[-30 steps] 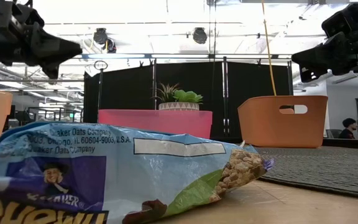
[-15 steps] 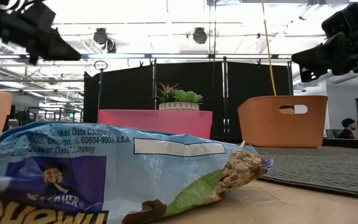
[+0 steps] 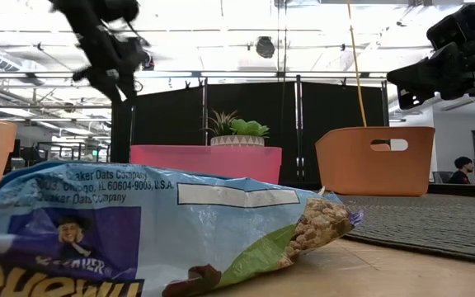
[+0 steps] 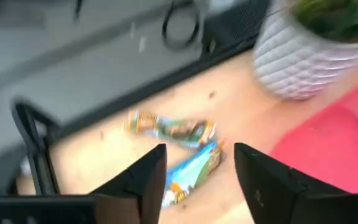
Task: Pick and place Granola Bars by type
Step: Put the blue/orange granola bar into the pink bin
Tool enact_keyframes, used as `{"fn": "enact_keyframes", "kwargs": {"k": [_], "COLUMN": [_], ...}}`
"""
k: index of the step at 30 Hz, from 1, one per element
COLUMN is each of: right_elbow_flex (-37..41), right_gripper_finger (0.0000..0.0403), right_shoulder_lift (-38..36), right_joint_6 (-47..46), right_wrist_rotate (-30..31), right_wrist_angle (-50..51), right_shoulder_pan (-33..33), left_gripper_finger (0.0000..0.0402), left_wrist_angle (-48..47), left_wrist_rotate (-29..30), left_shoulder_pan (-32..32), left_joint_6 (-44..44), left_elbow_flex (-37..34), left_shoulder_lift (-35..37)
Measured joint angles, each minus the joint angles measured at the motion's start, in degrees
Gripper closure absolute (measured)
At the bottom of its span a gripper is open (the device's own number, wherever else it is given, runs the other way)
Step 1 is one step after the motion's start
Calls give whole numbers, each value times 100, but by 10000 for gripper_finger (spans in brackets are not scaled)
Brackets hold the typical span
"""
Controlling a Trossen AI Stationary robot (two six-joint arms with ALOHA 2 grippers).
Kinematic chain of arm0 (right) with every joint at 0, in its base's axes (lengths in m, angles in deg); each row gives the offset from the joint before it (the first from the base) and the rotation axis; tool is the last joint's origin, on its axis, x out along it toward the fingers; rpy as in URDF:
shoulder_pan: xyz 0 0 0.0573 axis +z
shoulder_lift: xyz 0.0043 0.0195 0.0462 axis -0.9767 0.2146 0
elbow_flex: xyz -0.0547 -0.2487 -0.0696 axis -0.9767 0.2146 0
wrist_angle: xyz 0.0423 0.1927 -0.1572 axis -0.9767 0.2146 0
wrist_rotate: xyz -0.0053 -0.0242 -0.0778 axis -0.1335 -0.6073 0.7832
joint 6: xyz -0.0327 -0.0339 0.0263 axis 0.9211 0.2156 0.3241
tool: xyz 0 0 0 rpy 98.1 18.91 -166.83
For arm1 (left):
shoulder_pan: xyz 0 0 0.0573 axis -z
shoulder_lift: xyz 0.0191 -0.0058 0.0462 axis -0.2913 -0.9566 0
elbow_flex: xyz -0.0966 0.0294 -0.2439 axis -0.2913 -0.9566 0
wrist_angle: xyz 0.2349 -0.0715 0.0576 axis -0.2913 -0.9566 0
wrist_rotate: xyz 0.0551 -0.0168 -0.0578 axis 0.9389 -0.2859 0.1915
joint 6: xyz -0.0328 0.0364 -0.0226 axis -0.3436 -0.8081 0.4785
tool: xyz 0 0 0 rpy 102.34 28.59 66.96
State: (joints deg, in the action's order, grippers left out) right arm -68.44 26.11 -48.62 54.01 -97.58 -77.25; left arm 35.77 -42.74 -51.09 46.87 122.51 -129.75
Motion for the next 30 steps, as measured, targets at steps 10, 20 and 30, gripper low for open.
{"fn": "enact_keyframes", "kwargs": {"k": [10,20,30], "right_elbow_flex": [0,0,0], "right_gripper_finger": [403,403,403], "right_shoulder_lift": [0,0,0], "right_joint_6": [0,-2,0], "right_wrist_rotate": [0,0,0], "right_wrist_angle": [0,0,0], "right_shoulder_pan": [-1,0,0], "left_gripper_finger": [185,188,188], "left_wrist_angle": [-477,-15,538], "left_wrist_rotate": [-1549,-1707,-1674], "left_shoulder_pan": [-1778,-2356,-2272], "left_joint_6": [-148,541,987], "left_elbow_flex": [933,1047,1047], "left_shoulder_lift": [-2756,-3644,-3915]}}
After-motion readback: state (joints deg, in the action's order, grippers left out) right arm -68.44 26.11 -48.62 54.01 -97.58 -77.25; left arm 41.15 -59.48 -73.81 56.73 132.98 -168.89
